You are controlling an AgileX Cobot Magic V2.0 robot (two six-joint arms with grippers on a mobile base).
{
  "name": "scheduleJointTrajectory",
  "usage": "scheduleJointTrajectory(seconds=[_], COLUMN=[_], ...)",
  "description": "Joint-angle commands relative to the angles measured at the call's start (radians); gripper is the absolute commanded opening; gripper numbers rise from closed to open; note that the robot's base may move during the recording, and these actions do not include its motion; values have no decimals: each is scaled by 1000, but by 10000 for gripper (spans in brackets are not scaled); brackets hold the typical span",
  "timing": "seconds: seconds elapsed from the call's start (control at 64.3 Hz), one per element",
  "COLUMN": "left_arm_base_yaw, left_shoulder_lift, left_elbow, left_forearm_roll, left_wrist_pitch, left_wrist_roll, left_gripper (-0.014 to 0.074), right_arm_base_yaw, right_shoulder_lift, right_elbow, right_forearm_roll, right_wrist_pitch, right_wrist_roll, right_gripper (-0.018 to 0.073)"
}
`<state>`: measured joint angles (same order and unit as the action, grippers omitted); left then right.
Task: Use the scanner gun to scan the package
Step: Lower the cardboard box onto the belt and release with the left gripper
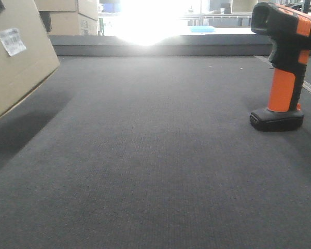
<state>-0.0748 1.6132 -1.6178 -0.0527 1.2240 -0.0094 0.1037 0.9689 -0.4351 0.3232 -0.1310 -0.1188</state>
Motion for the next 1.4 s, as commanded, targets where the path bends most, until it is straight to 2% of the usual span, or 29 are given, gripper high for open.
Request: scheduleJointTrajectory(seconds=[0.0, 0.233, 0.467, 0.84, 0.887, 0.996, 1.182, 1.291, 1.384], left_arm_base_yaw=[-48, -67, -67, -67, -67, -67, -67, -67, -67], left_shoulder_lift=[34, 99, 142, 177, 177, 177, 172, 148, 116], left_elbow=[-33, -35, -35, -33, -33, -33, -33, -33, -33], left_forearm_roll=[60, 66, 109, 112, 112, 112, 112, 116, 131], left_wrist_pitch=[-3, -21, -64, -51, -43, -34, -21, -4, -3], left_wrist_roll=[-52, -99, -99, -99, -99, -99, -99, -99, -97], left_gripper=[-111, -111, -111, -104, -69, 99, 633, 536, 500], right_arm_base_yaw=[-6, -8, -56, -103, -103, -103, -103, -116, -153], right_shoulder_lift=[-62, -195, -267, -294, -294, -294, -294, -294, -294], right_elbow=[2, 2, 2, -7, -7, -7, -29, -46, -51], right_forearm_roll=[-49, -120, -127, -127, -127, -127, -149, -191, -191], right_wrist_pitch=[24, 22, 20, 20, 20, 20, 96, 161, 209], right_wrist_roll=[-7, -7, -7, -7, -7, -7, -7, -7, -7], right_gripper=[-170, -153, -153, -153, -153, -153, -153, -153, -153])
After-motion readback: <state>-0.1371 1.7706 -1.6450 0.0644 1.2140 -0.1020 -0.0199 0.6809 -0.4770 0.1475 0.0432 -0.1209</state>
